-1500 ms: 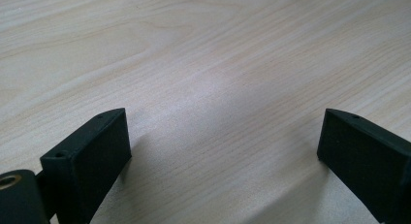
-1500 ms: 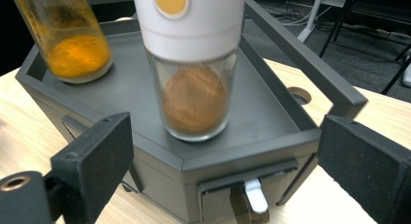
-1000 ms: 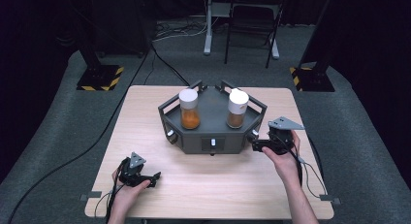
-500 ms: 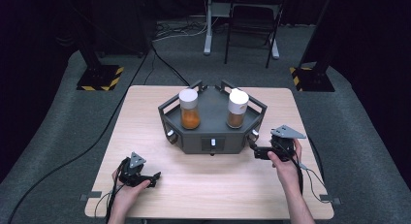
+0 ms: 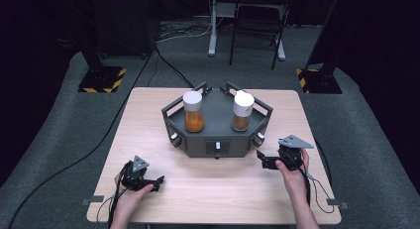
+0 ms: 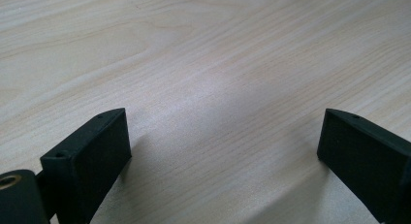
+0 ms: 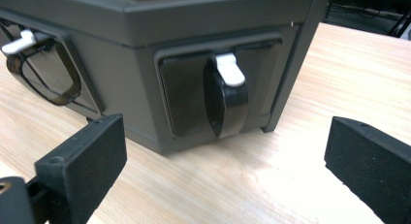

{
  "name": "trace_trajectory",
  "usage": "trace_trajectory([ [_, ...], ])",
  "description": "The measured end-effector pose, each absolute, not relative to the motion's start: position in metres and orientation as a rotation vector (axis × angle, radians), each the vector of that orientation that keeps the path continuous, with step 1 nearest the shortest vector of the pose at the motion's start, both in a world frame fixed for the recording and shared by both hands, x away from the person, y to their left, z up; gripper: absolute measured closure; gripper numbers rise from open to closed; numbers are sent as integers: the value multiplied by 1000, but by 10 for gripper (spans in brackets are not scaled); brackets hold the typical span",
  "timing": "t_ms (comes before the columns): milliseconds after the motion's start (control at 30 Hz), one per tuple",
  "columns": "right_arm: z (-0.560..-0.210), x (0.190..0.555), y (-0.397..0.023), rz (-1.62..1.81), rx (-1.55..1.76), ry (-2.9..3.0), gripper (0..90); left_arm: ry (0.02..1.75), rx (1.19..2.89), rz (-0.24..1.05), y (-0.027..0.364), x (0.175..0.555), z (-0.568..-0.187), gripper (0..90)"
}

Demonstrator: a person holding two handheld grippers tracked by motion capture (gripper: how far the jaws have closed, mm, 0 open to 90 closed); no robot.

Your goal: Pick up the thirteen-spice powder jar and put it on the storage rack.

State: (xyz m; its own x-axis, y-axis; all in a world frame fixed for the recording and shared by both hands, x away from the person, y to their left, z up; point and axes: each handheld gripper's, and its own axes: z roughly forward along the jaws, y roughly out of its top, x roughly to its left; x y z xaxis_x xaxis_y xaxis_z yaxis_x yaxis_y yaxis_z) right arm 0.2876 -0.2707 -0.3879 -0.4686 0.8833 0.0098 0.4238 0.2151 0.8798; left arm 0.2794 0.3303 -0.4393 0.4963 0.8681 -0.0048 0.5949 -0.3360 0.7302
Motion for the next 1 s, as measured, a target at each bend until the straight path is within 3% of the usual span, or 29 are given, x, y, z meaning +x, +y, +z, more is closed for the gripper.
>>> trace_trajectory([
  [1000,-437,269,-300,1131,1356,2018,12,1199,2057,514,330,279,-439,50],
])
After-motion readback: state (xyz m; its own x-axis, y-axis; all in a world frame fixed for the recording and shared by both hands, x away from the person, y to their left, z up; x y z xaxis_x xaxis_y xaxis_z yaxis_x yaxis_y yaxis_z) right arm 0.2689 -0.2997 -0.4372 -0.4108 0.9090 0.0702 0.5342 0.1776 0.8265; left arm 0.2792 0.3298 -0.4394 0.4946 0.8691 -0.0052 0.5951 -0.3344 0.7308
